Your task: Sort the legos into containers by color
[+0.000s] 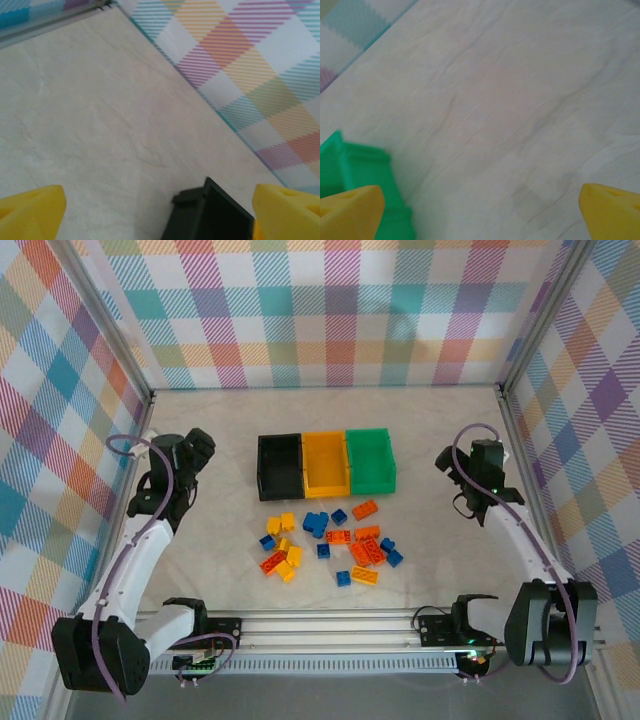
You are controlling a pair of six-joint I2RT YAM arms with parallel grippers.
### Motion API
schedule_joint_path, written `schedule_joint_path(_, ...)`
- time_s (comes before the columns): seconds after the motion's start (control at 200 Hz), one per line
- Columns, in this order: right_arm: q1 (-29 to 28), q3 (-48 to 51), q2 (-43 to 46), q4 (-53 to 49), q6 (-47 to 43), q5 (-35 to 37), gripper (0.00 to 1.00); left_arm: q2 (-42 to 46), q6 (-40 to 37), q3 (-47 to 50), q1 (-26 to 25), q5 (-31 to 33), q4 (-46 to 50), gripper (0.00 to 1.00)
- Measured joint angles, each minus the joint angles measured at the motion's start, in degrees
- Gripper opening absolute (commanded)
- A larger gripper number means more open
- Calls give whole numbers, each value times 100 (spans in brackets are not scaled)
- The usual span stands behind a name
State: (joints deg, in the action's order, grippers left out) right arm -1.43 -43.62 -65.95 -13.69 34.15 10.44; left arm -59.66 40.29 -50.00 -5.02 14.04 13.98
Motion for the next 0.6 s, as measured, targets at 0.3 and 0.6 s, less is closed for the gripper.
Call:
schedule_joint_path(0.3,-1759,151,146,-955,-295,-721,92,691,-114,234,-1436,-898,525,100)
schedule_joint_path(0.6,-2876,275,-592,-859,-332,-1003,92,1241,-31,1237,-2181,-1233,946,100)
